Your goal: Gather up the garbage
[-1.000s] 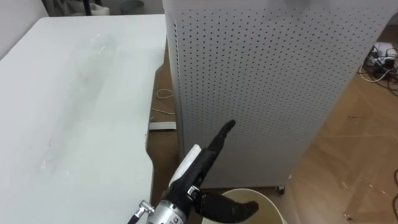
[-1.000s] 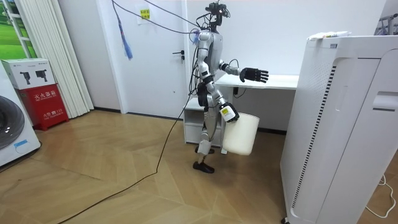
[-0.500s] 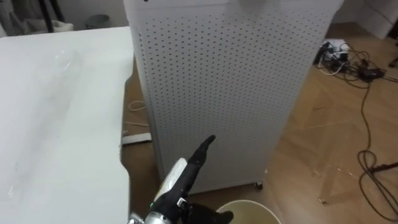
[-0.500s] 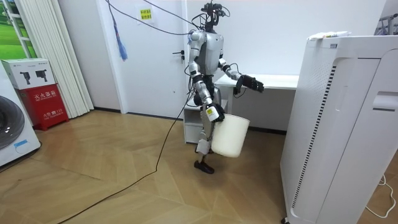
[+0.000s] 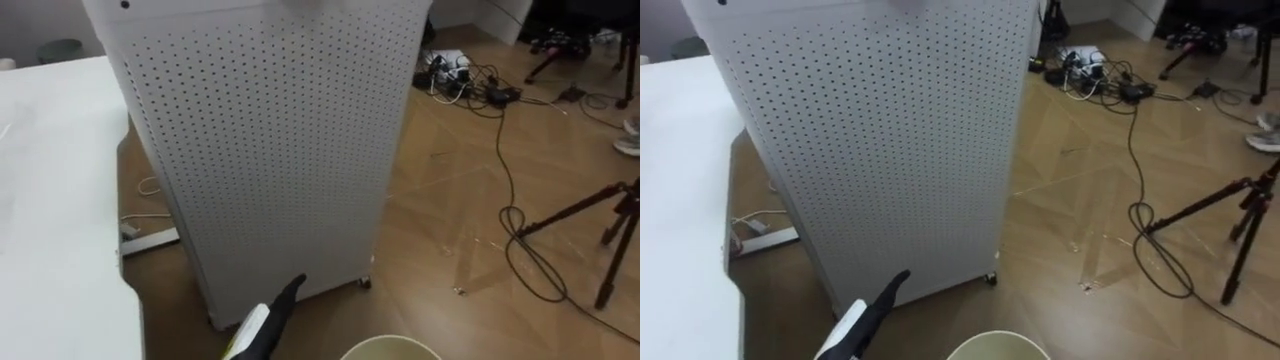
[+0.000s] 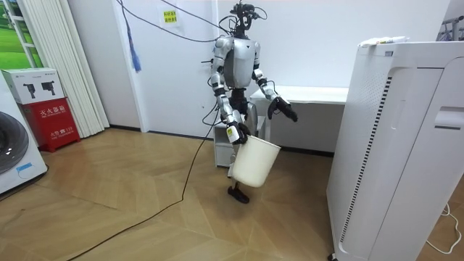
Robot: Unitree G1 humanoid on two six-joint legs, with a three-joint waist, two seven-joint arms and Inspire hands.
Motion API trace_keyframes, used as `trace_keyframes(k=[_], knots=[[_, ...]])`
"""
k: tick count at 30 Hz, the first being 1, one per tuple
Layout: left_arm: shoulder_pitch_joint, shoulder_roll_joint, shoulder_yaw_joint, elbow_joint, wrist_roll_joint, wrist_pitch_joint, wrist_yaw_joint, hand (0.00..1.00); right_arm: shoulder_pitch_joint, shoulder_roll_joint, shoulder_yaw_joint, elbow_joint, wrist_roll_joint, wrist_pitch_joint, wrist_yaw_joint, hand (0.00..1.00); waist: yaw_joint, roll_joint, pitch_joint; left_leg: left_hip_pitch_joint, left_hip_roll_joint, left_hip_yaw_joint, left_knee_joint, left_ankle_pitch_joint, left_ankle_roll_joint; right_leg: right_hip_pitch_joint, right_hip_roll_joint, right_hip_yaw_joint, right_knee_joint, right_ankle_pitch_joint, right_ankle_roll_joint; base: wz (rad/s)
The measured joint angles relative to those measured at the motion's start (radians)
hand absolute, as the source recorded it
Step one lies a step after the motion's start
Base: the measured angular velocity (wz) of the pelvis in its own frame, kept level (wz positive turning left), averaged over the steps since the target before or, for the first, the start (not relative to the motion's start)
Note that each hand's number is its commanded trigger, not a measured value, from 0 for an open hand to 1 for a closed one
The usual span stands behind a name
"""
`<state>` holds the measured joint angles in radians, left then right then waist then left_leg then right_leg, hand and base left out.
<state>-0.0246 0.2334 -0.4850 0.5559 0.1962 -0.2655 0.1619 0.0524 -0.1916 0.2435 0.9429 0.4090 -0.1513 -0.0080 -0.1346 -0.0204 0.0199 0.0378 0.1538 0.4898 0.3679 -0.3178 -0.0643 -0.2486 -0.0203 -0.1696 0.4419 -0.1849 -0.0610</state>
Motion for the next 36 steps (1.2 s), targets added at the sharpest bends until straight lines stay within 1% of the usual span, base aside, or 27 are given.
trace_keyframes(k=[1, 2, 3, 4, 5, 6, 7, 8, 9, 10, 12, 13, 14, 15, 16, 17, 18, 19, 20, 21, 22, 26, 29, 31, 33, 34, 36], knots=[[0.0, 0.0, 0.003, 0.007, 0.004, 0.0, 0.0, 0.0, 0.0, 0.0, 0.0, 0.0, -0.001, 0.001, 0.005, 1.0, 0.001, 0.0, 0.0, -0.002, 0.012, 0.001, 0.031, -0.01, -0.004, -0.001, 0.005, 0.004, 0.016, -0.015, -0.003, -0.3], [0.0, 0.001, 0.014, 0.022, 0.004, 0.0, 0.0, 0.0, -0.001, 0.001, 0.001, 0.0, -0.002, 0.001, 0.014, 1.0, 0.003, -0.005, 0.0006, -0.022, 0.034, -0.002, 0.12, -0.014, -0.006, -0.003, 0.011, 0.018, 0.046, -0.041, -0.013, -0.43], [0.001, -0.005, 0.02, 0.044, 0.003, 0.001, 0.005, 0.0, -0.006, -0.002, 0.001, 0.0, -0.008, 0.001, 0.021, 1.0, 0.006, -0.001, 0.0004, -0.059, 0.066, -0.031, 0.242, -0.007, 0.003, -0.001, 0.024, 0.038, 0.069, -0.058, -0.023, -0.52], [0.002, -0.007, 0.022, 0.056, 0.003, 0.0, 0.005, 0.0, -0.008, -0.003, 0.001, -0.001, -0.011, 0.001, 0.024, 1.0, 0.008, 0.003, 0.0001, -0.08, 0.081, -0.049, 0.311, 0.003, 0.009, 0.001, 0.027, 0.054, 0.082, -0.066, -0.03, -0.66], [0.007, -0.014, 0.033, 0.08, 0.004, 0.0, 0.005, 0.0, -0.008, -0.003, 0.001, -0.002, -0.021, 0.001, 0.033, 1.0, 0.014, 0.007, -0.0011, -0.133, 0.104, -0.097, 0.438, 0.046, 0.034, 0.014, 0.046, 0.082, 0.104, -0.075, -0.043, -0.62], [0.008, -0.021, 0.04, 0.106, 0.002, 0.0, 0.005, 0.0, -0.003, -0.004, 0.004, -0.003, -0.021, 0.001, 0.034, 1.0, 0.015, 0.005, 0.0003, -0.184, 0.105, -0.154, 0.522, 0.077, 0.049, 0.023, 0.064, 0.116, 0.114, -0.091, -0.056, -0.54], [0.007, -0.023, 0.04, 0.117, 0.0, 0.0, 0.005, 0.0, -0.001, -0.006, 0.005, -0.003, -0.021, 0.001, 0.034, 1.0, 0.015, 0.005, -0.0024, -0.209, 0.092, -0.176, 0.539, 0.073, 0.052, 0.026, 0.066, 0.124, 0.116, -0.093, -0.057, -0.47], [0.003, -0.024, 0.042, 0.14, -0.009, -0.005, 0.005, 0.0, -0.001, -0.01, 0.006, -0.003, -0.021, 0.004, 0.034, 1.0, 0.028, 0.004, -0.0021, -0.261, 0.071, -0.194, 0.547, 0.069, 0.059, 0.031, 0.071, 0.143, 0.116, -0.094, -0.059, -0.62], [0.0, -0.024, 0.045, 0.173, -0.011, -0.007, 0.005, 0.0, -0.004, -0.016, 0.011, -0.003, -0.021, 0.008, 0.034, 1.0, 0.045, -0.001, 0.0009, -0.305, 0.045, -0.196, 0.518, 0.068, 0.059, 0.036, 0.073, 0.157, 0.114, -0.094, -0.067, -0.72], [0.0, -0.024, 0.046, 0.193, -0.011, -0.007, 0.005, 0.0, -0.004, -0.019, 0.014, -0.003, -0.021, 0.01, 0.035, 1.0, 0.053, -0.003, 0.0011, -0.323, 0.032, -0.197, 0.489, 0.069, 0.057, 0.04, 0.076, 0.171, 0.112, -0.095, -0.069, -0.68], [0.004, -0.024, 0.049, 0.265, -0.019, -0.003, 0.005, 0.0, 0.0, -0.03, 0.019, -0.003, -0.021, 0.011, 0.032, 1.0, 0.056, -0.011, 0.0031, -0.383, -0.017, -0.224, 0.315, 0.08, 0.043, 0.056, 0.077, 0.19, 0.107, -0.109, -0.073, -0.34], [0.008, -0.024, 0.051, 0.277, -0.019, -0.003, 0.005, 0.0, 0.002, -0.033, 0.02, -0.002, -0.021, 0.012, 0.031, 1.0, 0.058, -0.012, 0.0026, -0.39, -0.024, -0.227, 0.26, 0.09, 0.033, 0.06, 0.08, 0.197, 0.104, -0.111, -0.073, -0.22], [0.013, -0.024, 0.056, 0.303, -0.02, -0.003, 0.005, 0.0, 0.003, -0.034, 0.021, -0.002, -0.021, 0.012, 0.024, 1.0, 0.064, -0.012, 0.002, -0.396, -0.032, -0.232, 0.149, 0.114, 0.028, 0.074, 0.085, 0.209, 0.087, -0.112, -0.072, -0.31], [0.022, -0.024, 0.066, 0.329, -0.02, -0.003, 0.005, 0.0, 0.002, -0.035, 0.027, -0.002, -0.022, 0.012, 0.012, 1.0, 0.066, -0.011, 0.001, -0.397, -0.036, -0.243, 0.051, 0.149, 0.032, 0.087, 0.091, 0.224, 0.071, -0.115, -0.07, -0.31], [0.028, -0.024, 0.075, 0.34, -0.02, -0.003, 0.005, 0.0, 0.001, -0.035, 0.029, -0.002, -0.026, 0.012, 0.008, 1.0, 0.066, -0.009, -0.0006, -0.394, -0.043, -0.255, 0.012, 0.18, 0.036, 0.094, 0.092, 0.231, 0.067, -0.12, -0.068, -0.34], [0.048, -0.023, 0.096, 0.352, -0.031, -0.003, 0.007, 0.0, 0.002, -0.035, 0.032, -0.002, -0.036, 0.012, 0.005, 1.0, 0.066, -0.01, -0.0039, -0.377, -0.049, -0.263, -0.035, 0.239, 0.037, 0.106, 0.092, 0.244, 0.057, -0.128, -0.062, -0.26], [0.061, -0.022, 0.111, 0.368, -0.041, -0.003, 0.01, 0.0, 0.002, -0.035, 0.031, -0.001, -0.037, 0.012, 0.0, 1.0, 0.063, -0.01, -0.0033, -0.355, -0.061, -0.267, -0.054, 0.277, 0.054, 0.119, 0.086, 0.247, 0.047, -0.138, -0.055, -0.2], [0.065, -0.021, 0.116, 0.38, -0.048, -0.003, 0.011, 0.0, 0.004, -0.035, 0.031, -0.001, -0.038, 0.012, 0.0, 1.0, 0.061, -0.013, -0.003, -0.346, -0.067, -0.269, -0.06, 0.292, 0.058, 0.129, 0.082, 0.246, 0.038, -0.143, -0.051, -0.12], [0.078, -0.017, 0.126, 0.391, -0.049, -0.002, 0.011, 0.0, 0.006, -0.034, 0.031, -0.001, -0.043, 0.012, 0.0, 1.0, 0.061, -0.021, -0.0057, -0.334, -0.079, -0.269, -0.057, 0.314, 0.074, 0.145, 0.067, 0.23, 0.022, -0.154, -0.044, -0.05], [0.084, -0.012, 0.127, 0.396, -0.048, -0.002, 0.011, 0.0, 0.006, -0.034, 0.031, -0.001, -0.045, 0.012, 0.002, 1.0, 0.06, -0.029, -0.0089, -0.328, -0.091, -0.263, -0.055, 0.302, 0.08, 0.154, 0.047, 0.202, 0.01, -0.16, -0.033, -0.04], [0.083, -0.012, 0.128, 0.4, -0.048, -0.002, 0.01, 0.0, 0.005, -0.035, 0.028, -0.001, -0.048, 0.012, 0.002, 1.0, 0.061, -0.03, -0.0091, -0.328, -0.095, -0.262, -0.05, 0.293, 0.082, 0.16, 0.038, 0.189, 0.002, -0.162, -0.029, 0.0], [0.08, -0.012, 0.136, 0.404, -0.046, -0.002, 0.009, 0.0, 0.0, -0.032, 0.018, -0.005, -0.084, 0.011, 0.002, 1.0, 0.064, -0.025, -0.0087, -0.327, -0.117, -0.282, 0.012, 0.229, 0.086, 0.196, -0.004, 0.126, -0.012, -0.176, -0.004, -0.04], [0.078, -0.019, 0.171, 0.403, -0.046, -0.002, 0.011, 0.0, -0.002, -0.028, 0.018, -0.013, -0.09, 0.009, 0.007, 1.0, 0.088, -0.016, -0.0058, -0.326, -0.115, -0.282, 0.061, 0.183, 0.089, 0.221, -0.015, 0.11, -0.017, -0.179, 0.003, -0.15], [0.073, -0.021, 0.18, 0.403, -0.047, -0.002, 0.023, 0.0, -0.007, -0.026, 0.019, -0.022, -0.098, 0.008, 0.006, 1.0, 0.094, -0.011, -0.0034, -0.328, -0.116, -0.272, 0.079, 0.158, 0.094, 0.233, -0.021, 0.104, -0.028, -0.188, 0.02, -0.04], [0.06, -0.023, 0.186, 0.403, -0.036, -0.004, 0.031, 0.0, -0.018, -0.02, 0.019, -0.02, -0.101, 0.008, -0.002, 1.0, 0.106, -0.013, -0.0018, -0.323, -0.136, -0.259, 0.075, 0.145, 0.108, 0.22, -0.052, 0.065, 0.027, -0.206, 0.054, 0.14], [0.059, -0.024, 0.19, 0.4, -0.031, -0.004, 0.034, 0.0, -0.021, -0.02, 0.019, -0.019, -0.101, 0.008, -0.003, 1.0, 0.108, -0.013, -0.0018, -0.323, -0.147, -0.255, 0.076, 0.141, 0.114, 0.207, -0.061, 0.057, 0.059, -0.209, 0.062, 0.25], [0.06, -0.024, 0.194, 0.37, -0.026, -0.004, 0.072, 0.0, -0.025, -0.02, 0.011, -0.017, -0.098, 0.007, -0.017, 1.0, 0.107, -0.012, -0.0021, -0.307, -0.172, -0.25, 0.062, 0.131, 0.131, 0.159, -0.098, 0.046, 0.195, -0.204, 0.077, 0.48]])
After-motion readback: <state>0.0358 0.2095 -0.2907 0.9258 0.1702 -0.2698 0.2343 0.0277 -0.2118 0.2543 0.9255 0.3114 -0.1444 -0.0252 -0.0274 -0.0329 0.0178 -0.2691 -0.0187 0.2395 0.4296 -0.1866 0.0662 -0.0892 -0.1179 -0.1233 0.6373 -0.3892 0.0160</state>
